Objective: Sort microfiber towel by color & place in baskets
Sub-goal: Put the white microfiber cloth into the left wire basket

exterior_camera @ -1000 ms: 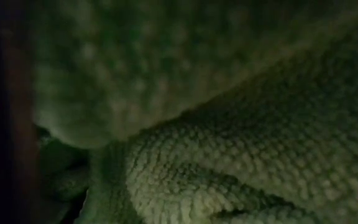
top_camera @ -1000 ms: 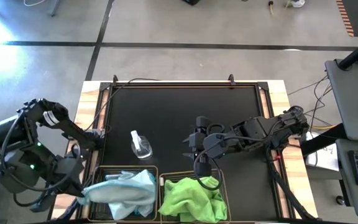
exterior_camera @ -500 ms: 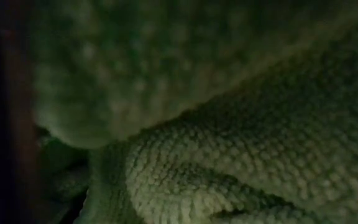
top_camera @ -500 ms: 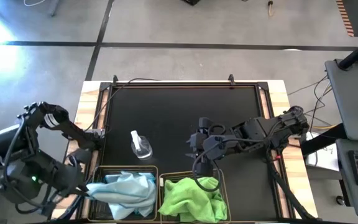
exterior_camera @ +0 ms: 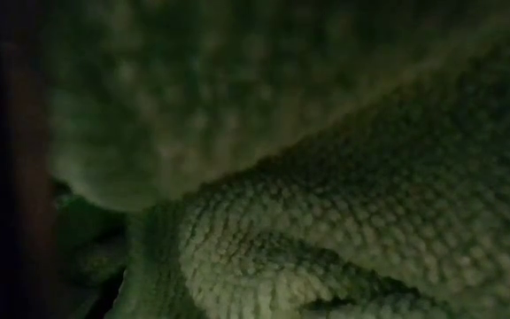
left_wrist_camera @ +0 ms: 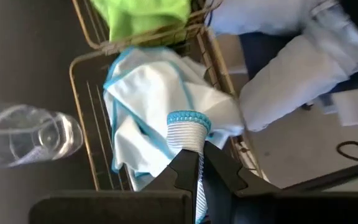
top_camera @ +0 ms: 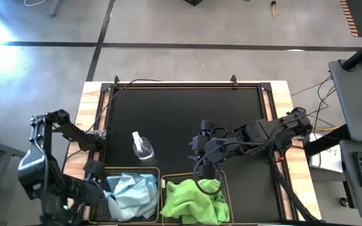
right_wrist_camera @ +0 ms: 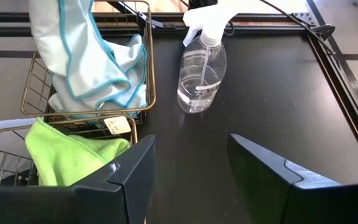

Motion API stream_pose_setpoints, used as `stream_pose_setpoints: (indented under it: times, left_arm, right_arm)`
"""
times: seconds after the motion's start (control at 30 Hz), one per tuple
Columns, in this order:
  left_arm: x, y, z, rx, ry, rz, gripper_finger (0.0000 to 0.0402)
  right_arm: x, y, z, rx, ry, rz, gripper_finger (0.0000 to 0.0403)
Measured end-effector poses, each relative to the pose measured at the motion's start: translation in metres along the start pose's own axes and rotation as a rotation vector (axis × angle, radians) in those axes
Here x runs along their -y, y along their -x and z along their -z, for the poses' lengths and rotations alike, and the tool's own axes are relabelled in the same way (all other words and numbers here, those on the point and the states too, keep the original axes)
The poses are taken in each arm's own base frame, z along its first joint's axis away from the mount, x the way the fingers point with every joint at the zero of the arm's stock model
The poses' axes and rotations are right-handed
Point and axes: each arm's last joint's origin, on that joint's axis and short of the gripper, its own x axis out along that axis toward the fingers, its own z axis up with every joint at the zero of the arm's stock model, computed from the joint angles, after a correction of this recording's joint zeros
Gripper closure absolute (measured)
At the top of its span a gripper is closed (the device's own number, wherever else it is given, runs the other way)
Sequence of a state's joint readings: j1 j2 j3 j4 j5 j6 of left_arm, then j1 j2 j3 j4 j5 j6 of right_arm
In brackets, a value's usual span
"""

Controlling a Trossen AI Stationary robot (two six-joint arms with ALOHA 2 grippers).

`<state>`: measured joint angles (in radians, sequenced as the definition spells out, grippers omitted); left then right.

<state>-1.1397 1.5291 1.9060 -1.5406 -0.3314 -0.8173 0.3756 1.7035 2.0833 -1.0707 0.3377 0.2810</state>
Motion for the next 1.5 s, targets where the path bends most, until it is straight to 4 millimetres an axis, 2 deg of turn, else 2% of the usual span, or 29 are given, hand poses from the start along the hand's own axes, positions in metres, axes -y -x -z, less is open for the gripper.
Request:
stream_pose_setpoints:
  times: [0.3,0.53,0.87,1.5]
  left_arm:
    - [0.012,-0.048,0.011,-0.019,0.021,-0.038,0.0401]
    - [0.009,-0.068,0.019,-0.005,-0.008,-0.142,0.0401]
    - [0.004,-0.069,0.016,0.167,-0.020,-0.304,0.0402]
    - [0.005,-0.069,0.017,0.156,0.057,-0.279,0.0402]
  right_arm:
    - [0.000,-0.003,0.002,-0.010,0.004,0.003,0.0207]
    - [-0.001,-0.006,0.005,-0.022,0.008,0.007,0.0207]
    - [-0.001,-0.010,0.007,-0.036,0.016,0.011,0.0207]
    - [-0.003,-0.025,0.021,-0.102,0.041,0.030,0.0207]
